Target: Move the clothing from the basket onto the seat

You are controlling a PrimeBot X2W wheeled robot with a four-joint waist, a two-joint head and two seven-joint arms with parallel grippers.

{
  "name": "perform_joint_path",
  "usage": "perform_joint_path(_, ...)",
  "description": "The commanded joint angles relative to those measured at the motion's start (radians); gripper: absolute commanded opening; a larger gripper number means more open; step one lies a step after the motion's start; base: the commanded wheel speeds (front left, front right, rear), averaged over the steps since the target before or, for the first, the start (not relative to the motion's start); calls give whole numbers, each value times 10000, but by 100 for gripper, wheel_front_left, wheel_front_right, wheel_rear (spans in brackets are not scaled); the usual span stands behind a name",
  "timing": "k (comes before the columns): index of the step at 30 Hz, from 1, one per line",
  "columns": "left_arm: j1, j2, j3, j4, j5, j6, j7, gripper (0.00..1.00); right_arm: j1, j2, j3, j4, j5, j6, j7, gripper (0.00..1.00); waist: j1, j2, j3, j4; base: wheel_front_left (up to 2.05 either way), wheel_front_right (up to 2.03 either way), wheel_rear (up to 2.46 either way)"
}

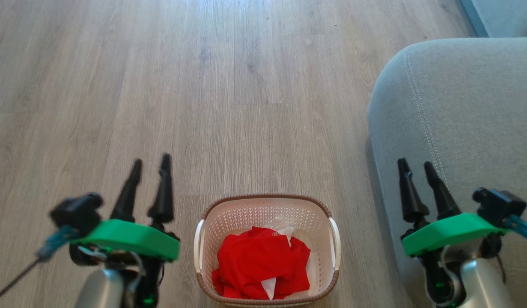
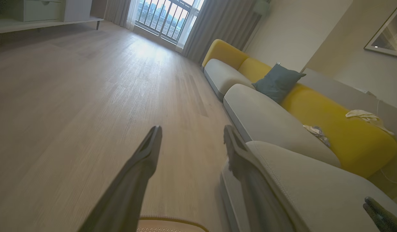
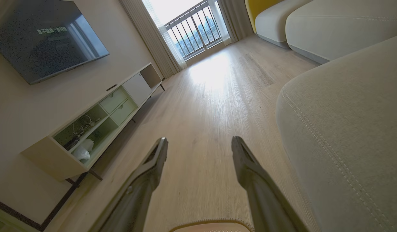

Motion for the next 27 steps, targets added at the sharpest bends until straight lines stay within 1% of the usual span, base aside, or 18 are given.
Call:
perform_joint_path(1,-251,321,-188,-210,577,233,-151,100,-456,-121,301,-236,-275,2,-214,100,0,0,-9,-5,0,0,0)
perform_joint_path(5,-365,652,-1004,25,1176,1013,-269,100,-464,-115,366,3,-531,2,-332,100,0,0,-15,-4,0,0,0)
perform_joint_path(9,-509,938,-1668,134,1532,1654,-386,100,-498,-105,359,189,-937,2,-450,100,0,0,-9,-7,0,0,0)
perform_joint_path(14,-647,1154,-2168,95,1904,2269,-532,100,-574,-94,421,307,-1466,2,-598,100,0,0,4,-16,0,0,0)
perform_joint_path(18,-695,1116,-2222,-164,2127,2712,-650,100,-616,-89,479,295,-1935,2,-716,100,0,0,16,3,0,0,0)
perform_joint_path(20,-711,1141,-2164,-351,2355,2901,-707,100,-658,-88,518,245,-2136,2,-774,100,0,0,25,4,0,0,0)
perform_joint_path(23,-715,1179,-2214,-540,2724,3073,-795,100,-703,-86,546,178,-2428,2,-862,100,0,0,29,11,0,0,0)
perform_joint_path(27,-676,1161,-2318,-546,2968,3044,-883,100,-707,-86,548,274,-2657,2,-951,100,0,0,24,22,0,0,0)
